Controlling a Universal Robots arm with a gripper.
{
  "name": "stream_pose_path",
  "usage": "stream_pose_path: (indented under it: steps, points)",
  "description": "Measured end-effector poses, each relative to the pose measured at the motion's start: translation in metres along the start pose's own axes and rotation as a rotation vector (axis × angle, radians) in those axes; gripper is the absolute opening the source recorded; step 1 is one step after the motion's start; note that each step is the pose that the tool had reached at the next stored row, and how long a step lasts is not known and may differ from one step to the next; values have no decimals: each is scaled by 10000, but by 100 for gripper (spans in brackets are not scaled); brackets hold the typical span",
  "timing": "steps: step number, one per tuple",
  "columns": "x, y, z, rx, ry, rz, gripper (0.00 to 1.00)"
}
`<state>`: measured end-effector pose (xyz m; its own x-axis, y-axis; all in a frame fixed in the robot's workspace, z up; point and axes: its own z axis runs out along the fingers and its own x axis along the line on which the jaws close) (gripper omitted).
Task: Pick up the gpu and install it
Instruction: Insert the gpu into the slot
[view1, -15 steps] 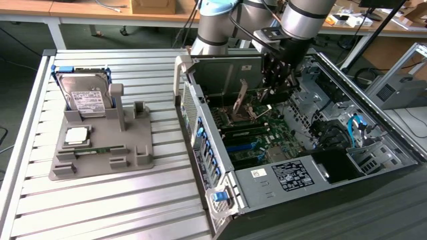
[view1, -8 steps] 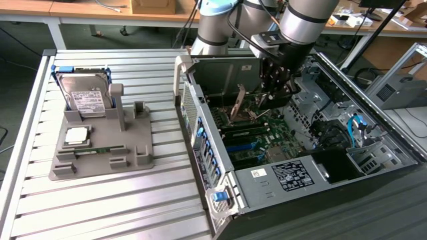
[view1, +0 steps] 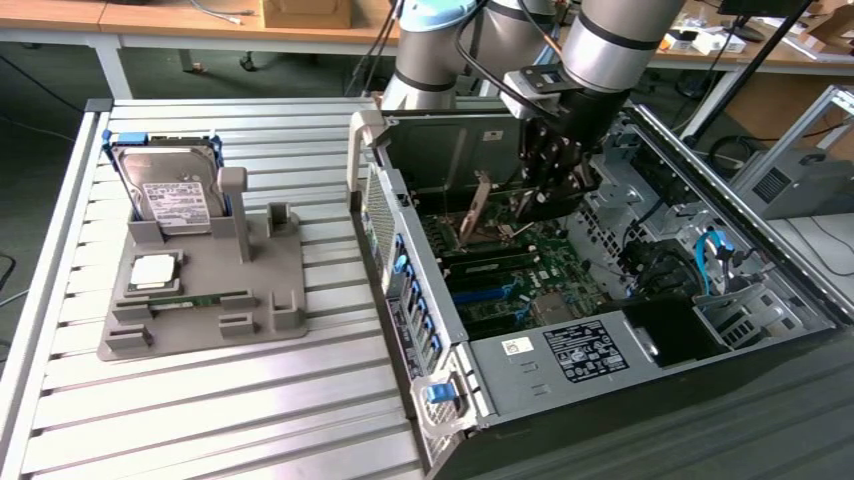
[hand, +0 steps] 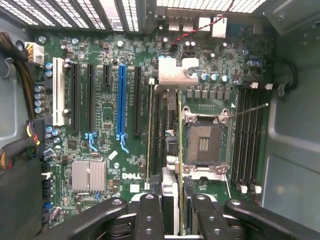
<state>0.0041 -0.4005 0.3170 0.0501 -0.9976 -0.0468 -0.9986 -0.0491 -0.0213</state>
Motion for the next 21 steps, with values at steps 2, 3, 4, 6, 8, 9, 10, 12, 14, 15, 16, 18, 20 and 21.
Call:
stream_pose_path:
  steps: [2, 3, 4, 6, 8, 9, 10, 12, 14, 15, 16, 18, 20, 21]
  points:
    - [0, 1, 1, -48, -3, 3, 27]
    - [0, 1, 1, -67, -3, 4, 27]
    - [0, 1, 2, -79, -4, 5, 27]
    - [0, 0, 2, -93, -5, 5, 27]
    - [0, 0, 4, -89, -4, 119, 27]
    - [0, 0, 4, -83, -1, 244, 27]
    - [0, 0, 4, -79, -1, 326, 27]
    - [0, 0, 4, -77, 1, 370, 27]
    - [1, 0, 5, -76, -1, 371, 27]
    - [5, 1, 6, -75, -3, 372, 27]
    - [13, 1, 4, -76, -1, 371, 27]
    - [55, 6, 2, -76, -1, 371, 27]
    - [77, 8, 1, -77, -1, 371, 27]
    - [90, 9, 1, -76, -2, 370, 27]
